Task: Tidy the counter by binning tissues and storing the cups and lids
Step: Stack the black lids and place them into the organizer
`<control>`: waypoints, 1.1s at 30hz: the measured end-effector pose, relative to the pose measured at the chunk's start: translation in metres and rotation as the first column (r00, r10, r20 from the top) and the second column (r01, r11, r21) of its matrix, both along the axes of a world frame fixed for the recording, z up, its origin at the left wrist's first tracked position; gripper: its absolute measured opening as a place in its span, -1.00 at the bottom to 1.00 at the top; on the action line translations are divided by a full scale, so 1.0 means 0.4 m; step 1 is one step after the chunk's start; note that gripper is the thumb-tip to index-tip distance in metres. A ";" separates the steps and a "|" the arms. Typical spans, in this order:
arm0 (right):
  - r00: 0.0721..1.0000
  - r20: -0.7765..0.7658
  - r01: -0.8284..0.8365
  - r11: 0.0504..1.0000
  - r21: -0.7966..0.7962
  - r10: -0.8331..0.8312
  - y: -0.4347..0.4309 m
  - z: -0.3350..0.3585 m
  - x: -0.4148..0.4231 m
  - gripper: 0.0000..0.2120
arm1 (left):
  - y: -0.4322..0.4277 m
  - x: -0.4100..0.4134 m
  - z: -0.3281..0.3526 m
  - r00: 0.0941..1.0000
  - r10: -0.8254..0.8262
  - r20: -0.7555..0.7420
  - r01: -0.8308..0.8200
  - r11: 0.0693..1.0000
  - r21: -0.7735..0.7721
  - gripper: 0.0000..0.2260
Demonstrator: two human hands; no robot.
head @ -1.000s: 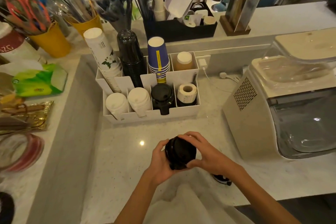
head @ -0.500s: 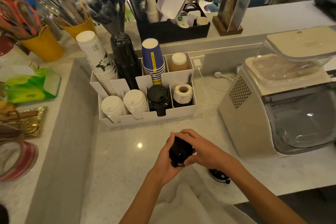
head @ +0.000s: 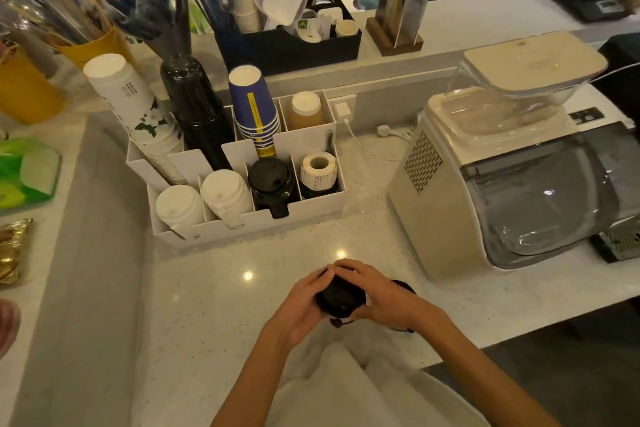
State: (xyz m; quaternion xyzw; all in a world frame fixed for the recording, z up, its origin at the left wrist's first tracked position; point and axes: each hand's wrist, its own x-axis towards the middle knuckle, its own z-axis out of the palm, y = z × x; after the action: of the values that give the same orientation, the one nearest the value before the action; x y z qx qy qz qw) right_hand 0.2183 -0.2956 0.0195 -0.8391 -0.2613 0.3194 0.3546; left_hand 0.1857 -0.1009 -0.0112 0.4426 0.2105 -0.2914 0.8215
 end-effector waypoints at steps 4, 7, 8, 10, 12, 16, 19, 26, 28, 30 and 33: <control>0.900 -0.026 0.435 0.900 -0.019 -0.436 -0.126 -0.078 -0.035 -0.28 | -0.031 0.000 -0.051 0.990 0.092 -0.111 -0.077 0.988 0.131 -0.68; 0.875 0.098 0.480 0.825 -0.298 -0.474 -0.201 -0.156 -0.076 -0.13 | -0.045 -0.005 -0.076 0.968 0.179 -0.177 -0.151 0.975 0.163 -0.70; 0.900 0.102 0.431 0.829 -0.355 -0.424 -0.205 -0.178 -0.092 -0.05 | -0.047 -0.005 -0.079 0.962 0.197 -0.192 -0.166 0.972 0.165 -0.70; 0.938 0.164 0.347 0.844 -0.410 -0.306 -0.197 -0.209 -0.118 0.00 | -0.051 -0.007 -0.076 0.957 0.213 -0.195 -0.183 0.970 0.159 -0.69; 0.926 0.266 0.360 0.842 -0.401 -0.269 -0.185 -0.225 -0.127 -0.08 | -0.045 -0.009 -0.071 0.964 0.211 -0.165 -0.188 0.972 0.145 -0.72; 0.849 0.177 0.520 0.847 -0.114 -0.498 -0.151 -0.176 -0.116 -0.15 | -0.030 -0.004 -0.052 0.979 0.194 -0.066 -0.177 0.963 0.204 -0.76; 0.831 0.006 0.550 0.822 0.147 -0.557 -0.095 -0.093 -0.090 -0.10 | -0.025 -0.001 -0.022 0.986 0.164 0.021 -0.163 0.950 0.267 -0.77; 0.810 -0.418 0.572 0.713 0.405 -0.411 -0.001 0.035 -0.038 -0.18 | -0.008 -0.002 0.066 0.998 0.063 0.013 -0.064 0.963 0.262 -0.75; 0.830 -0.409 0.537 0.743 0.401 -0.379 0.011 0.039 -0.028 -0.16 | 0.005 -0.007 0.087 0.999 0.035 -0.027 -0.029 0.977 0.213 -0.68; 0.885 -0.365 0.425 0.826 0.372 -0.290 0.025 0.042 -0.020 -0.14 | 0.013 -0.009 0.102 0.997 0.037 -0.067 -0.031 0.994 0.102 -0.58; 0.947 -0.280 0.252 0.907 0.337 -0.159 0.041 0.050 -0.006 -0.12 | 0.022 -0.001 0.120 0.995 0.099 -0.028 -0.099 0.995 0.017 -0.49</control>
State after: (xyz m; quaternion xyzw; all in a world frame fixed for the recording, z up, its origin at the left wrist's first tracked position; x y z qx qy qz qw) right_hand 0.2160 -0.2793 0.0395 -0.7342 -0.1800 0.3270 0.5671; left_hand 0.1852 -0.0921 0.0369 0.4340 0.2461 -0.2549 0.8283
